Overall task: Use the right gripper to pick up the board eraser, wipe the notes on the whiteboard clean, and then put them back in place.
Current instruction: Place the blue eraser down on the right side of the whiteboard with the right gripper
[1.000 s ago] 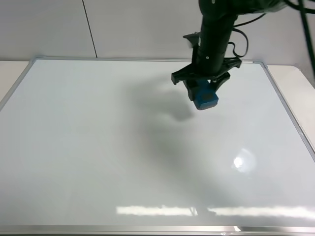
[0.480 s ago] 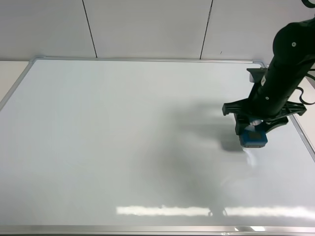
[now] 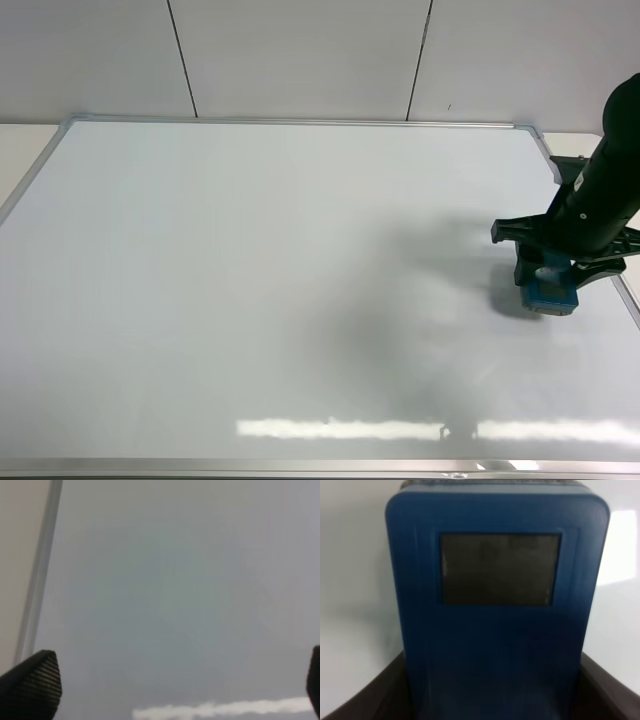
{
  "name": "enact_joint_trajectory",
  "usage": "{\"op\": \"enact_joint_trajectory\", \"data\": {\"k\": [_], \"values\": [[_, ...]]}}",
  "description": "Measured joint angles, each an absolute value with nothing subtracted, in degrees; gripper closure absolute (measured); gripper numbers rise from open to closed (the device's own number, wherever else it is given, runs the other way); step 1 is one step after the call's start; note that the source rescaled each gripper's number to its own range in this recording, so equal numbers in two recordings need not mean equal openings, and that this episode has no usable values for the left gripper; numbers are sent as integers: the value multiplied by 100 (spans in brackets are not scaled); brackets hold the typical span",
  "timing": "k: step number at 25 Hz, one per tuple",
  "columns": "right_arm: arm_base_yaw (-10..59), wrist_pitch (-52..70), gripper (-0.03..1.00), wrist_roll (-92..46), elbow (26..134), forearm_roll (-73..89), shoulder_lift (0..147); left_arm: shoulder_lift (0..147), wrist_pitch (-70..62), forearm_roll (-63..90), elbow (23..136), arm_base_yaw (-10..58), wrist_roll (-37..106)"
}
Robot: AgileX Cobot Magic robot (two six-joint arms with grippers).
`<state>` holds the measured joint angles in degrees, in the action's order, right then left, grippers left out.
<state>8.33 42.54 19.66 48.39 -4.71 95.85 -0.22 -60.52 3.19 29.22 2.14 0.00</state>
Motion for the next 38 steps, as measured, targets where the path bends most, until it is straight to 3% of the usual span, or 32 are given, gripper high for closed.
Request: {"op": "enact_joint_trajectory", "data": {"k": [37, 38], "values": [[762, 3850, 97, 2418, 4837, -475, 9763, -22, -6052, 319, 2922, 214, 0], [762, 3850, 93, 2418, 4837, -475, 9763, -22, -6052, 319, 2922, 214, 0]]}}
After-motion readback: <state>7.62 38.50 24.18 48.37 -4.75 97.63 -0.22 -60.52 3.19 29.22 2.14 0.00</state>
